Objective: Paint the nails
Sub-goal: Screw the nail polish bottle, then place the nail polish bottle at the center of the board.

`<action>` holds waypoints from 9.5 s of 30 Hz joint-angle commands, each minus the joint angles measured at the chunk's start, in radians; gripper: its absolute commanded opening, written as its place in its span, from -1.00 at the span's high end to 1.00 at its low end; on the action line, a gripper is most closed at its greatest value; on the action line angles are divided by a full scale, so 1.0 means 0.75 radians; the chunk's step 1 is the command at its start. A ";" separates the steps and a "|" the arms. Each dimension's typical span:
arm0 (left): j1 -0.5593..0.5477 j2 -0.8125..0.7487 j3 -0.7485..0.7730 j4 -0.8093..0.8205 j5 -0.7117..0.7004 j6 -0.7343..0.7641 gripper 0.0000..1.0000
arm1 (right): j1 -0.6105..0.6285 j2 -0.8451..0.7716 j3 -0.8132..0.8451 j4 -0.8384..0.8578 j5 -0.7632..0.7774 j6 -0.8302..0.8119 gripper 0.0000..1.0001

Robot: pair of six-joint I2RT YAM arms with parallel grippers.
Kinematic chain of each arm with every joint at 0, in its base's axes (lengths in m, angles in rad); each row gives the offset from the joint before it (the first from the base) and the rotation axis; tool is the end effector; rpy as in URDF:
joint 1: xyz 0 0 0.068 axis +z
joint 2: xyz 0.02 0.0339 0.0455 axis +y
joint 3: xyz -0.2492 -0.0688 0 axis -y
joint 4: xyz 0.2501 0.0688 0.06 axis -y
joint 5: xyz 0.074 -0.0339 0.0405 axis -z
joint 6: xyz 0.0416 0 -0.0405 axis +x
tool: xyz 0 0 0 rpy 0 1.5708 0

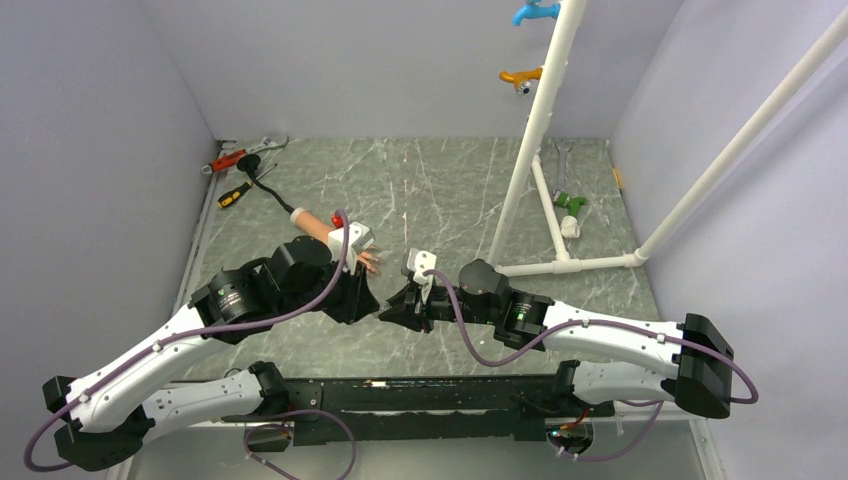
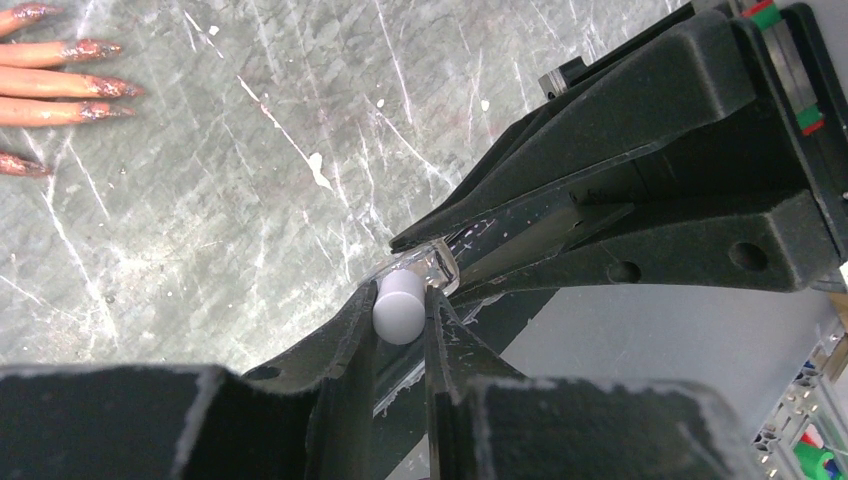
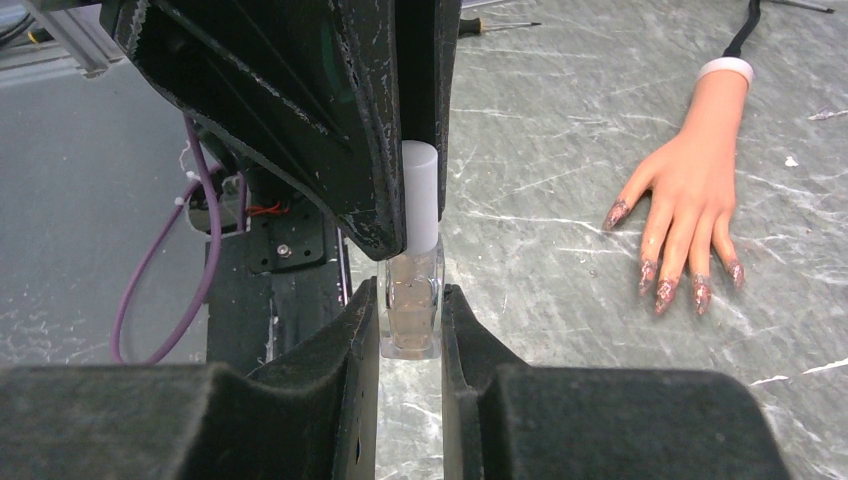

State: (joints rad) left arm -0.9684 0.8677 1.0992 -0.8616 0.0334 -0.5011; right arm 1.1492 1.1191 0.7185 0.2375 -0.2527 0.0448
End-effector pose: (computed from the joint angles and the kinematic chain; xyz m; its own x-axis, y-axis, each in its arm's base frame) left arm 0.1019 -0.1507 0.3513 -0.6958 0.1645 -0.6992 0.5753 0.7104 -0.4054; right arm 0.1041 0.2576 0.2769 -0.1105 -0.1404 -0.9839 -0.9804 0.1776 0.0847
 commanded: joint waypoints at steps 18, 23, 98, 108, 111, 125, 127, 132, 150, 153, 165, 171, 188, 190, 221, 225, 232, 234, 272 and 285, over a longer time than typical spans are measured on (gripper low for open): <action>-0.004 -0.079 0.016 0.124 0.301 0.245 0.87 | 0.006 -0.092 0.009 0.120 -0.217 -0.015 1.00; -0.004 -0.107 -0.004 0.179 0.418 0.301 0.89 | 0.005 -0.131 -0.025 0.161 -0.263 -0.012 1.00; -0.004 0.013 0.073 0.083 0.179 0.220 0.28 | 0.006 -0.146 -0.027 0.068 -0.068 -0.043 1.00; -0.004 0.023 0.068 0.099 0.233 0.225 0.53 | 0.006 -0.153 -0.033 0.066 -0.059 -0.047 1.00; -0.003 0.027 0.066 0.094 0.247 0.240 0.62 | 0.005 -0.159 -0.038 0.068 -0.057 -0.047 1.00; -0.007 -0.042 0.025 0.190 0.598 0.432 0.91 | 0.004 -0.197 -0.059 0.095 -0.185 -0.047 1.00; -0.012 -0.057 0.013 0.202 0.628 0.454 0.91 | 0.005 -0.203 -0.064 0.098 -0.202 -0.047 1.00; -0.027 -0.099 -0.013 0.242 0.680 0.488 0.91 | 0.006 -0.193 -0.058 0.097 -0.270 -0.047 1.00; -0.032 -0.167 -0.006 0.269 0.671 0.503 -0.51 | 0.005 -0.153 -0.034 0.075 -0.310 -0.047 1.00; -0.032 -0.184 0.003 0.244 0.653 0.521 -0.51 | 0.005 -0.156 -0.034 0.076 -0.313 -0.048 1.00; -0.032 -0.258 -0.095 0.316 0.617 0.582 -0.40 | 0.006 -0.211 -0.052 0.093 -0.324 -0.046 1.00; -0.032 -0.261 -0.127 0.336 0.586 0.631 -0.35 | 0.006 -0.236 -0.063 0.107 -0.320 -0.039 1.00; -0.032 -0.199 -0.192 0.307 0.574 0.769 -0.02 | 0.004 -0.227 -0.060 0.099 -0.322 -0.045 1.00; -0.032 -0.193 -0.197 0.302 0.577 0.776 0.04 | 0.006 -0.232 -0.062 0.098 -0.321 -0.047 1.00; -0.032 -0.145 -0.172 0.173 0.593 0.857 0.00 | 0.006 -0.217 -0.056 0.089 -0.322 -0.047 1.00; -0.033 -0.145 -0.181 0.197 0.605 0.846 0.02 | 0.006 -0.199 -0.050 0.094 -0.328 -0.045 1.00; -0.033 -0.140 -0.200 0.236 0.609 0.835 0.01 | 0.006 -0.179 -0.038 0.094 -0.336 -0.045 1.00; -0.032 -0.140 -0.201 0.238 0.606 0.834 0.03 | 0.005 -0.178 -0.041 0.095 -0.336 -0.045 1.00; -0.034 -0.114 -0.195 0.228 0.541 0.750 1.00 | 0.006 -0.168 -0.014 0.036 -0.291 -0.047 0.59; -0.034 -0.103 -0.182 0.226 0.495 0.739 1.00 | 0.005 -0.205 -0.029 0.028 -0.261 -0.047 0.07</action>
State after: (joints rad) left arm -0.9920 0.7921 0.9363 -0.7166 0.4217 0.0654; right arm 1.1500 0.9958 0.6590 0.2180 -0.4572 0.0162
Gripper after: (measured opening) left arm 0.211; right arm 0.435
